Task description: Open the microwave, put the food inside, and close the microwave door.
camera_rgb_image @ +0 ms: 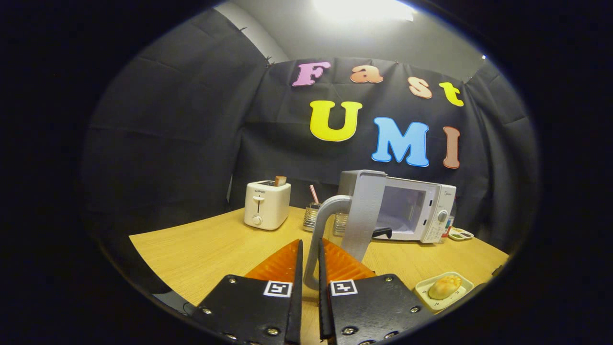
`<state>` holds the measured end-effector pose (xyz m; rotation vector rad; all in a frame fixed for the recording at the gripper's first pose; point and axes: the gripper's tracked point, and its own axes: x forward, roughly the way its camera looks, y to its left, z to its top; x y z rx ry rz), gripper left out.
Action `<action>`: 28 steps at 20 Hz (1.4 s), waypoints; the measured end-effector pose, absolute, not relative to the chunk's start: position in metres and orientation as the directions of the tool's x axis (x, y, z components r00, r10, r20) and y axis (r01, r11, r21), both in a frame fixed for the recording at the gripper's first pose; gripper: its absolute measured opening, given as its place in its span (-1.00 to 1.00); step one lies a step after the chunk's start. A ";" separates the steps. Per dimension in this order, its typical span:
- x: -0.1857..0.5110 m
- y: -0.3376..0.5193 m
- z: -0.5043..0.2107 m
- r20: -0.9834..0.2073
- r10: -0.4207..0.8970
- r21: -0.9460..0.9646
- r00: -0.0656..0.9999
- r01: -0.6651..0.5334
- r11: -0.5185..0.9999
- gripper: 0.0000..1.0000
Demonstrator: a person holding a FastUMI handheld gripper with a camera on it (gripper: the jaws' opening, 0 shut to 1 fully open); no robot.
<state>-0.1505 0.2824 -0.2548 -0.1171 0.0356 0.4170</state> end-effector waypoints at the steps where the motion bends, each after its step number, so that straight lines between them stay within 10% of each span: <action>1: -0.155 0.279 -0.253 -0.055 0.436 -0.095 0.898 -0.439 0.893 -0.62; 12: -0.138 0.096 -0.263 -0.066 0.442 -0.193 0.895 -0.446 0.874 0.86; 28: -0.091 0.002 -0.375 -0.379 0.360 -0.015 0.852 -0.394 0.919 0.92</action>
